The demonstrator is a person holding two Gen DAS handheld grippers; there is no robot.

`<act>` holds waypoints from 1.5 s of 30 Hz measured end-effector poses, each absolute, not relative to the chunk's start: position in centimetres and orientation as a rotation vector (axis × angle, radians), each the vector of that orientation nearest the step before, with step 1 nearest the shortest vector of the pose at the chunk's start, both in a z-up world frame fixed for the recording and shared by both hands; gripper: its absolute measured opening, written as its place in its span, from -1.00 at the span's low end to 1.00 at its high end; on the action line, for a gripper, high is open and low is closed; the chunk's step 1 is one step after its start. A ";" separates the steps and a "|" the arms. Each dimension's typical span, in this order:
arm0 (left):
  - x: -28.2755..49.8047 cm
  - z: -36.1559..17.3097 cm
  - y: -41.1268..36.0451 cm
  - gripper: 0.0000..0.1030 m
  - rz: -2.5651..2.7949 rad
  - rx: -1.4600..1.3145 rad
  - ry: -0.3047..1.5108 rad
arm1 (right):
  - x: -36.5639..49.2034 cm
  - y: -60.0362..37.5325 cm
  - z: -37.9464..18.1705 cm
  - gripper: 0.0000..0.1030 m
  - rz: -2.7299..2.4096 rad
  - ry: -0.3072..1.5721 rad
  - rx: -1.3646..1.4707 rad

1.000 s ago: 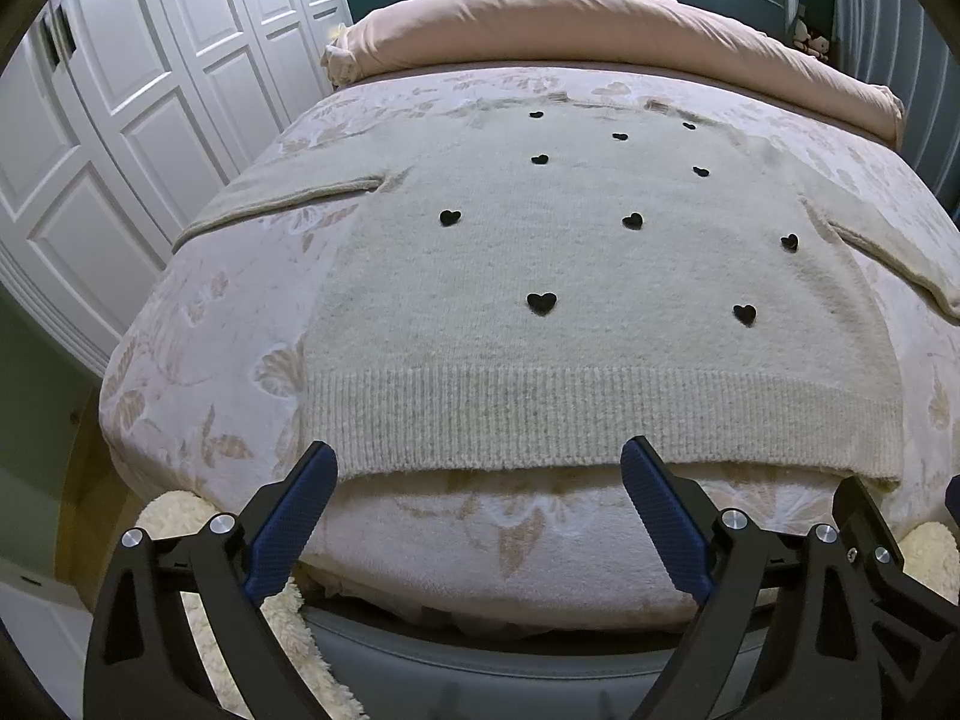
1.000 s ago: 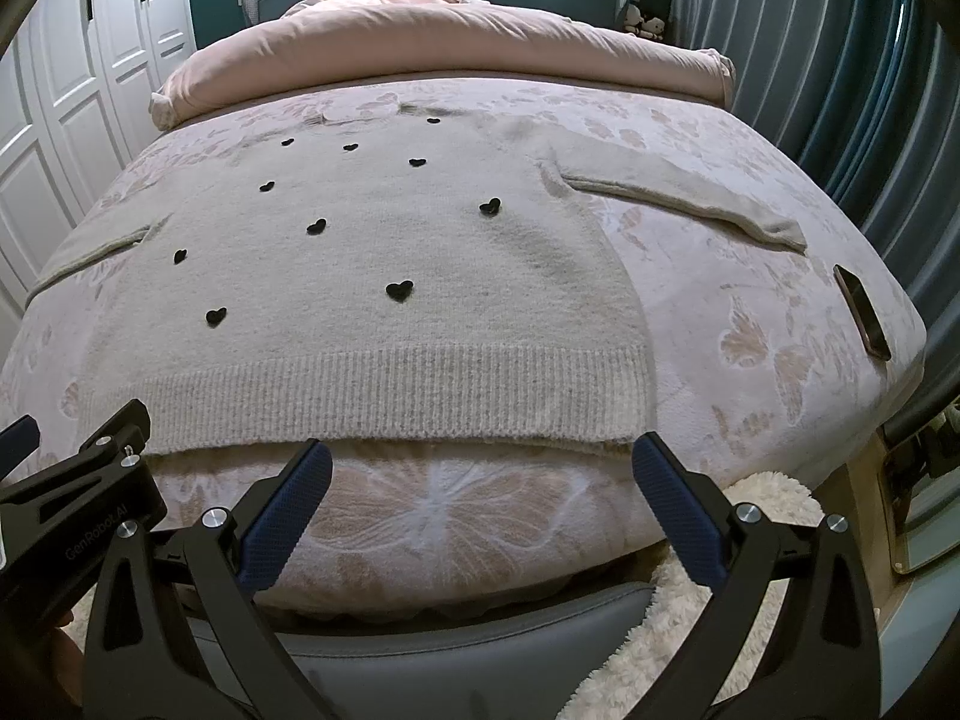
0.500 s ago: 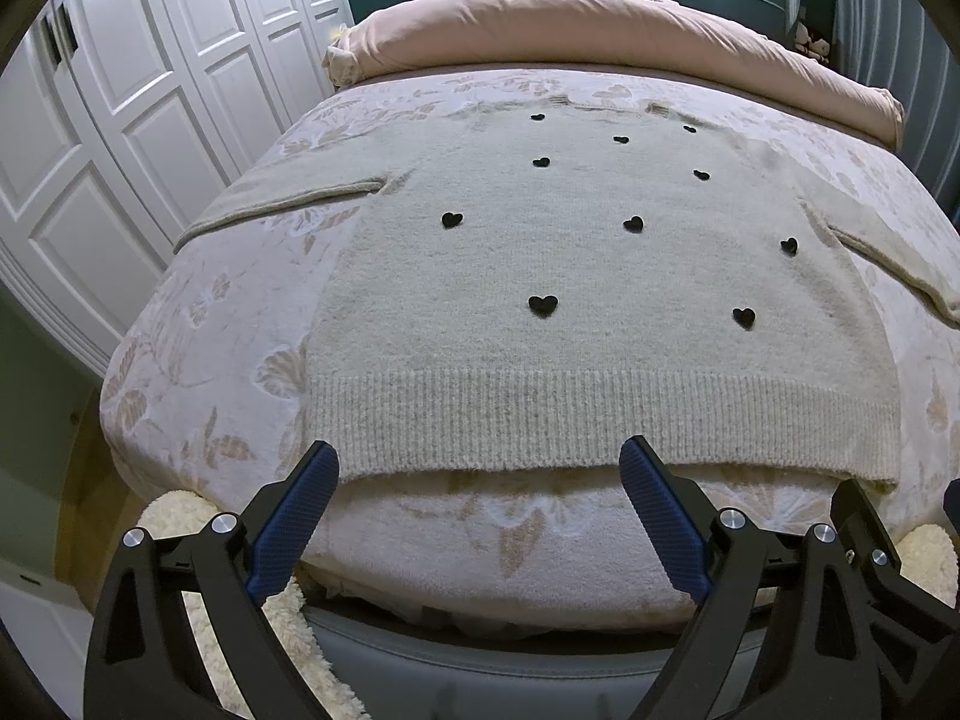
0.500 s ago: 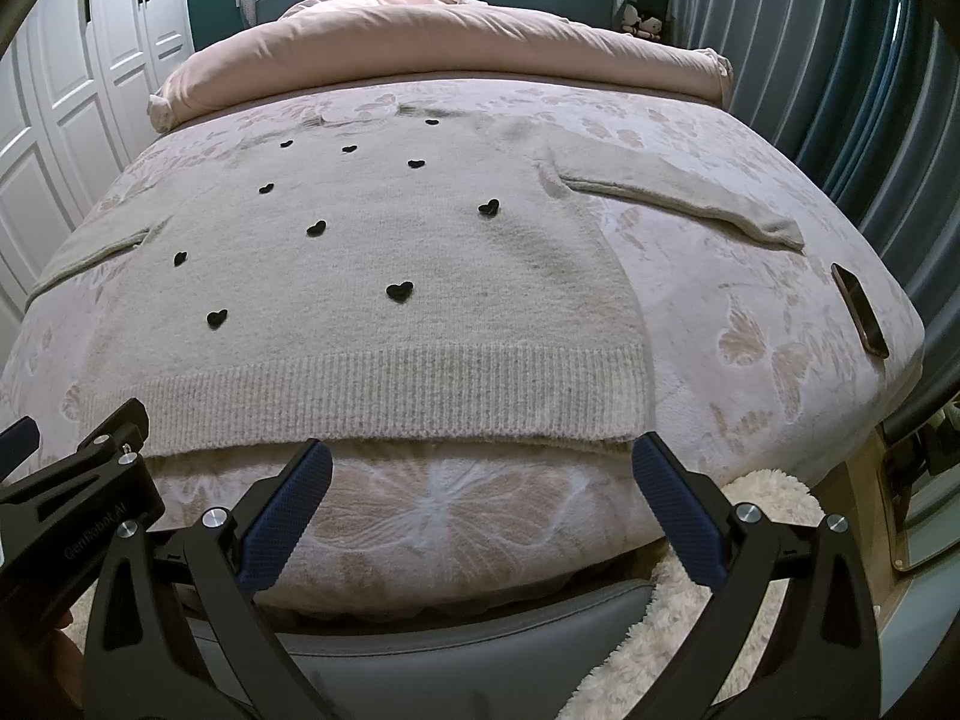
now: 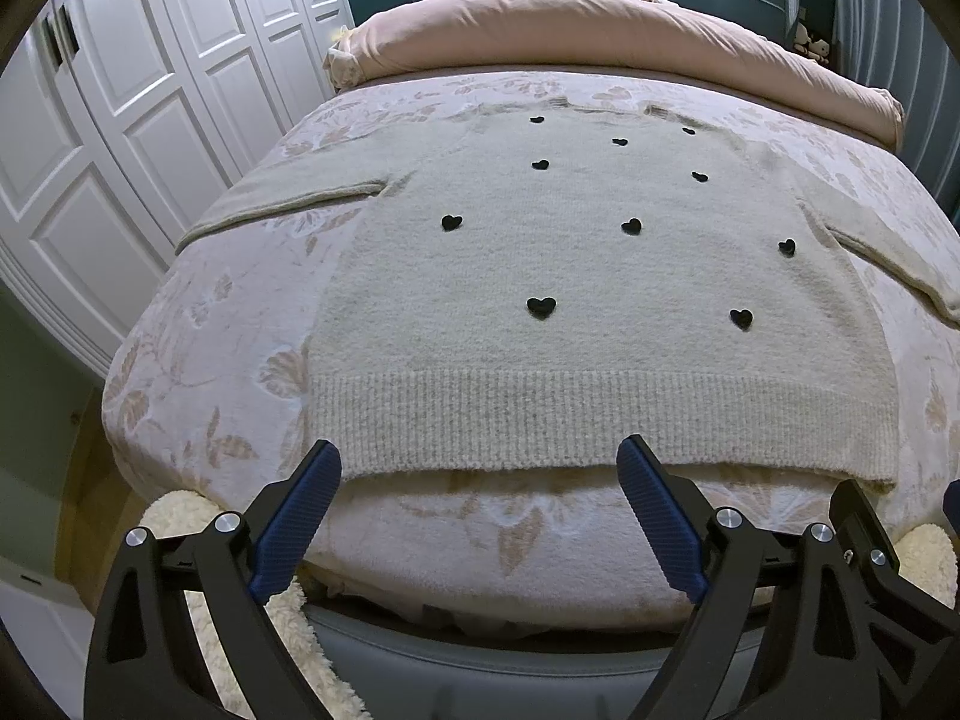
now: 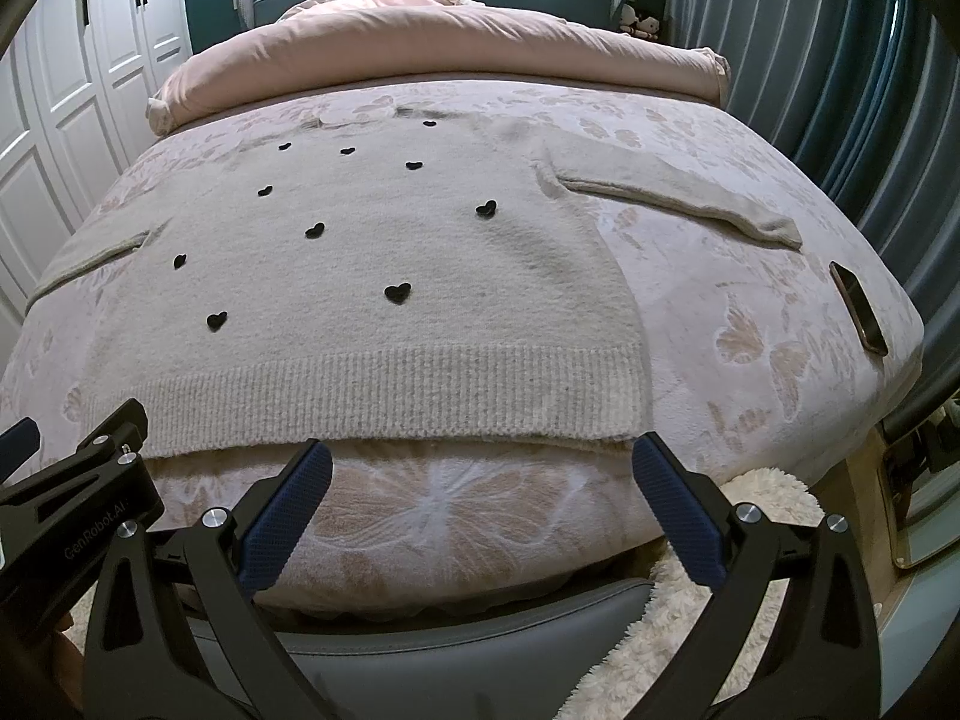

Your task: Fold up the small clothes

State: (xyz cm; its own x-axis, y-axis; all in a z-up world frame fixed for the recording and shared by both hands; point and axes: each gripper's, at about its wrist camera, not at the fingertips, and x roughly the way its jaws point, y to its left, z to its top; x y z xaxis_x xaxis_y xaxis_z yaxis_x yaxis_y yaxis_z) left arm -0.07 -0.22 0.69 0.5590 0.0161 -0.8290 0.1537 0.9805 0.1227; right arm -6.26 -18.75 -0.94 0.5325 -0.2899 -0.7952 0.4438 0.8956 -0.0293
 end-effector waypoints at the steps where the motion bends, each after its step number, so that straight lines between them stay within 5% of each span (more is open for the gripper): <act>1: -0.1 0.7 -0.2 0.75 -0.082 0.188 0.976 | -6.3 -18.8 -0.9 0.90 -0.440 0.909 0.185; 36: -0.1 0.6 -0.1 0.70 -0.082 0.192 0.980 | -6.3 -18.9 -0.9 0.90 -0.439 0.915 0.191; 45: 2.0 -1.5 0.8 0.76 -0.109 0.114 1.032 | -5.0 -25.1 -5.7 0.90 -0.370 0.968 0.381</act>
